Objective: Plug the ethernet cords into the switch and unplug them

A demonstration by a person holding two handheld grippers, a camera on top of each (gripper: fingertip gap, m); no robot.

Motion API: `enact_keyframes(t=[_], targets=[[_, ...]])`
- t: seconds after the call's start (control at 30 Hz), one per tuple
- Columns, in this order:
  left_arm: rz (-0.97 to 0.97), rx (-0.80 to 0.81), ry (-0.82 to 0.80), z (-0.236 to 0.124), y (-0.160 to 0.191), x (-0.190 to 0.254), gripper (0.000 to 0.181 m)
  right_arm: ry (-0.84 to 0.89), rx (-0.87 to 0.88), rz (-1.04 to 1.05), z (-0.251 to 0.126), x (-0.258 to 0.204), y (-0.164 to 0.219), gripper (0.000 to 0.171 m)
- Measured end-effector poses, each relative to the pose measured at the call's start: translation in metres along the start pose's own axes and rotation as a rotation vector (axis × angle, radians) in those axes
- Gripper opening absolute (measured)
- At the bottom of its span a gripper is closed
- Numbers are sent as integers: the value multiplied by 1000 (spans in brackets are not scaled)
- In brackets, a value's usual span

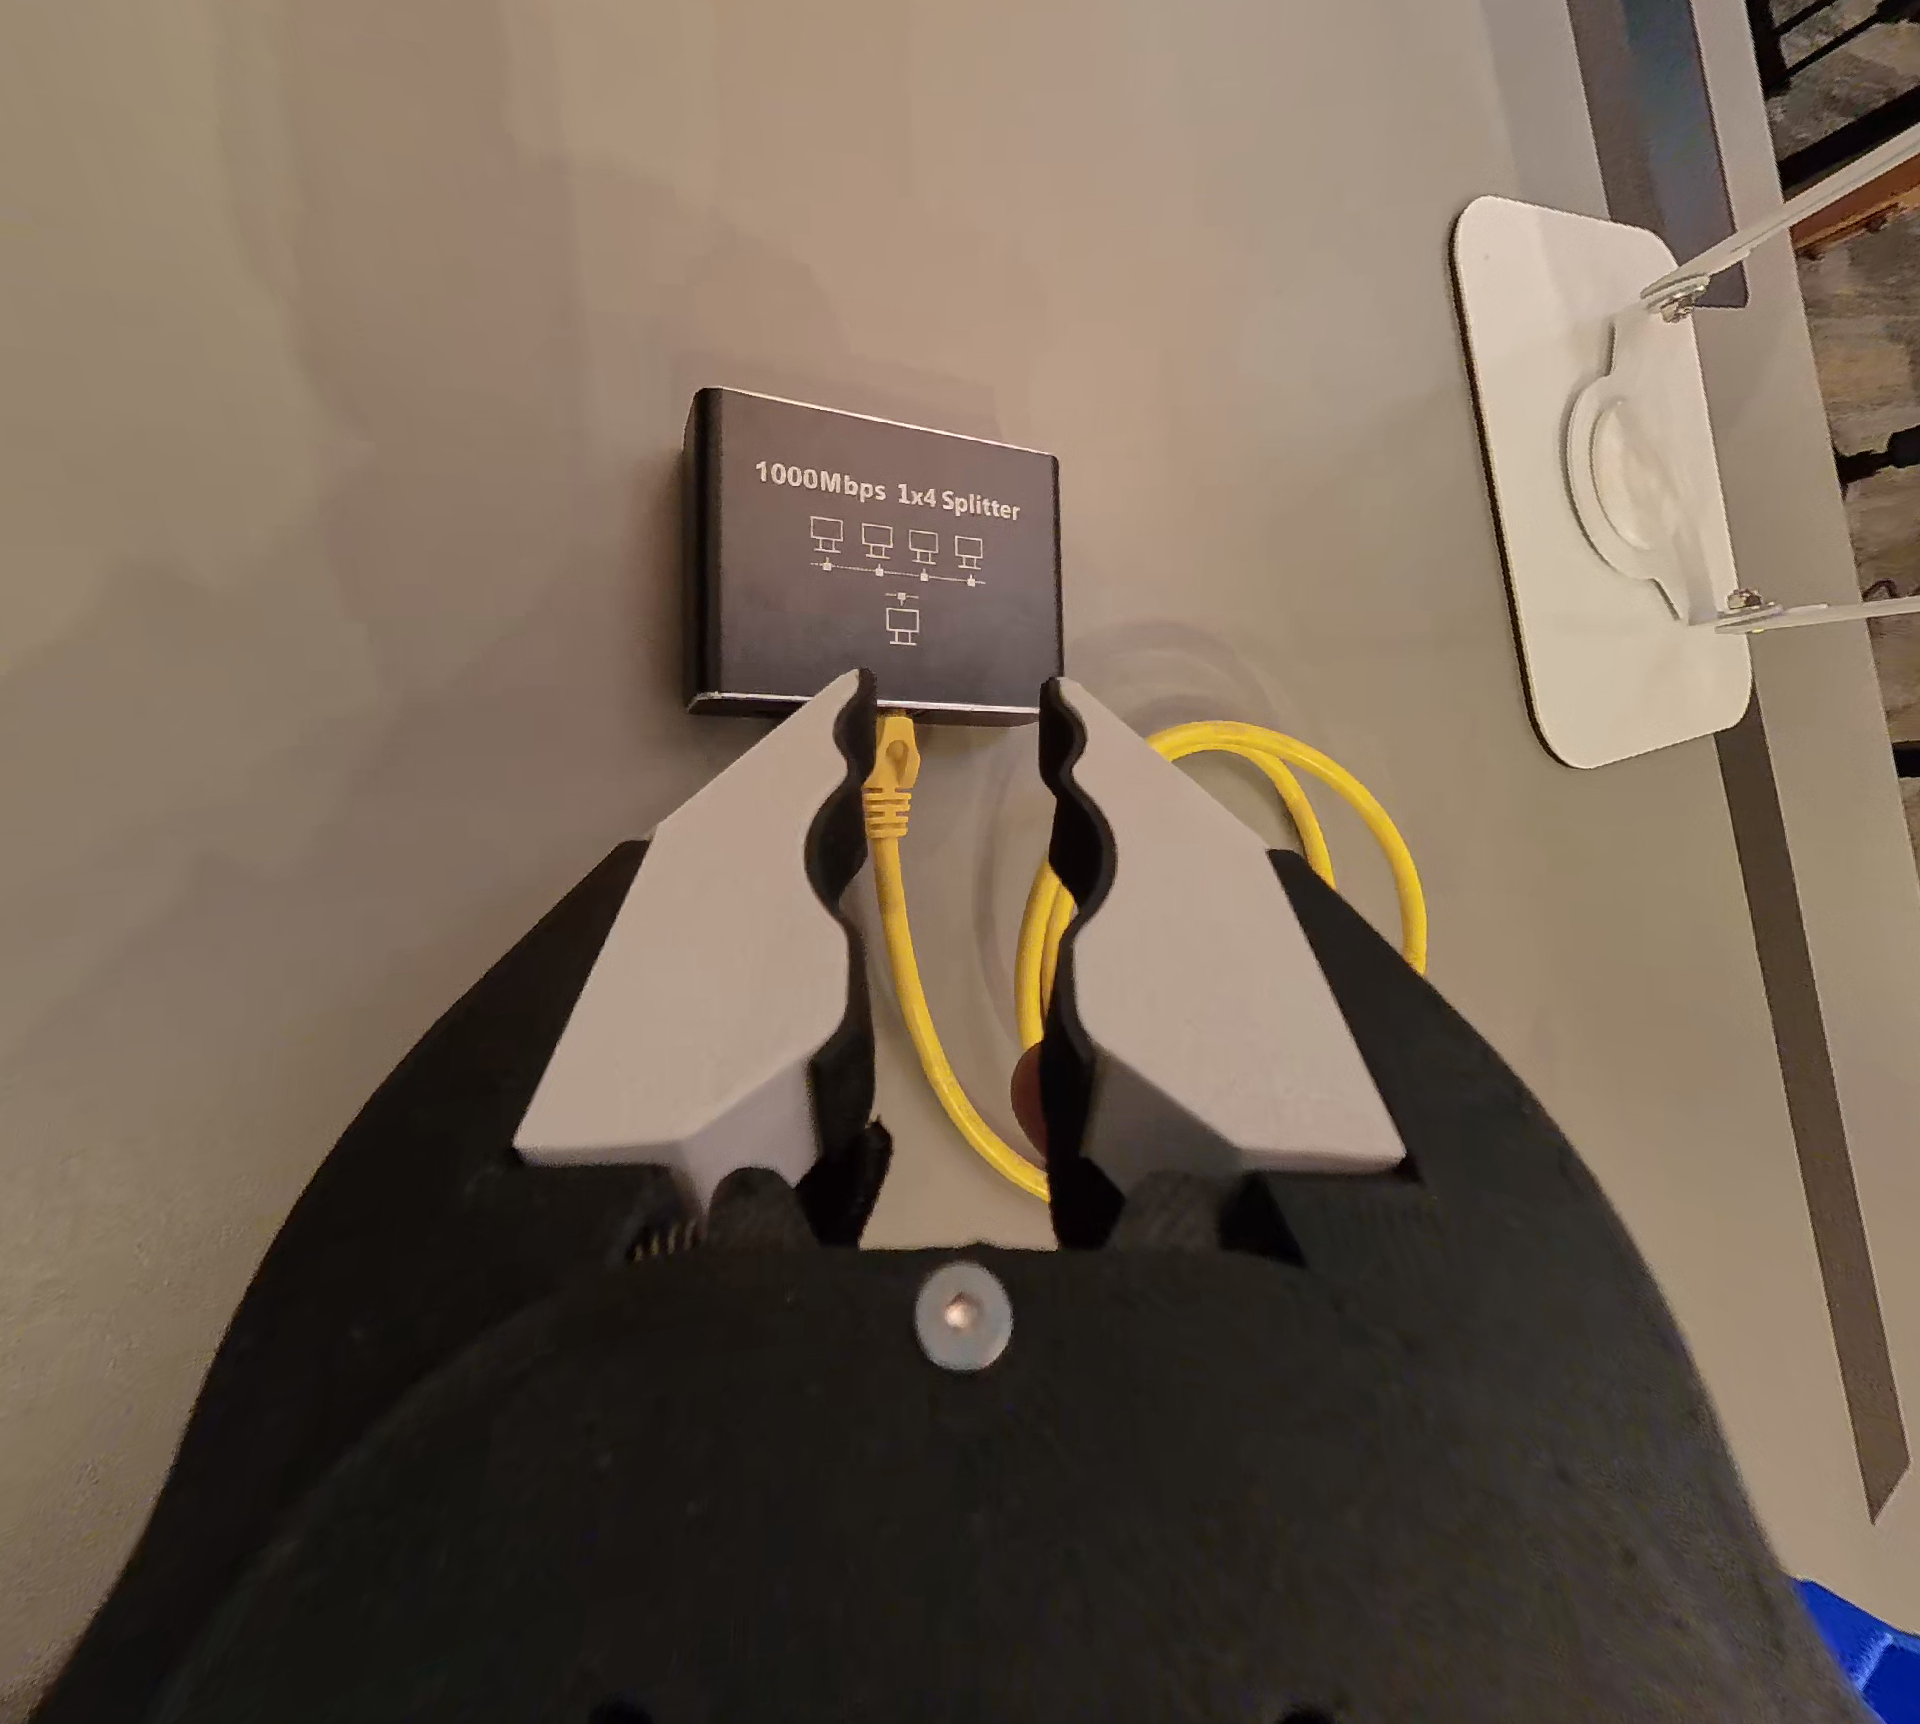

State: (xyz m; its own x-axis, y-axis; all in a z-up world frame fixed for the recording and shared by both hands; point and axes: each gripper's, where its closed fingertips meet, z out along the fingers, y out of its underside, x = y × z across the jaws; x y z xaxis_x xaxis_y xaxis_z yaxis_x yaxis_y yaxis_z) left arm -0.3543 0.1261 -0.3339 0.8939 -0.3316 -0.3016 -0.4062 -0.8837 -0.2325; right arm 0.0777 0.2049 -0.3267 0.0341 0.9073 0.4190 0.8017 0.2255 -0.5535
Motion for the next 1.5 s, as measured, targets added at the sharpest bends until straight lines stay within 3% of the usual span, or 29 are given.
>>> enact_keyframes(t=[0.27,0.6,0.9,1.1,1.5], targets=[[29,205,-82,-71,-32,-15,5,13,18,-2,-2,2,-6,26],[78,481,-325,-183,-75,-24,5,39,58,13,-8,8,-15,25],[172,820,-399,-256,-122,10,5,105,100,48,-17,21,-26,27],[353,930,-297,-263,-161,83,5,169,157,137,-30,40,-32,26],[913,1053,-308,-218,-203,238,5,246,330,268,-54,65,-50,31]])
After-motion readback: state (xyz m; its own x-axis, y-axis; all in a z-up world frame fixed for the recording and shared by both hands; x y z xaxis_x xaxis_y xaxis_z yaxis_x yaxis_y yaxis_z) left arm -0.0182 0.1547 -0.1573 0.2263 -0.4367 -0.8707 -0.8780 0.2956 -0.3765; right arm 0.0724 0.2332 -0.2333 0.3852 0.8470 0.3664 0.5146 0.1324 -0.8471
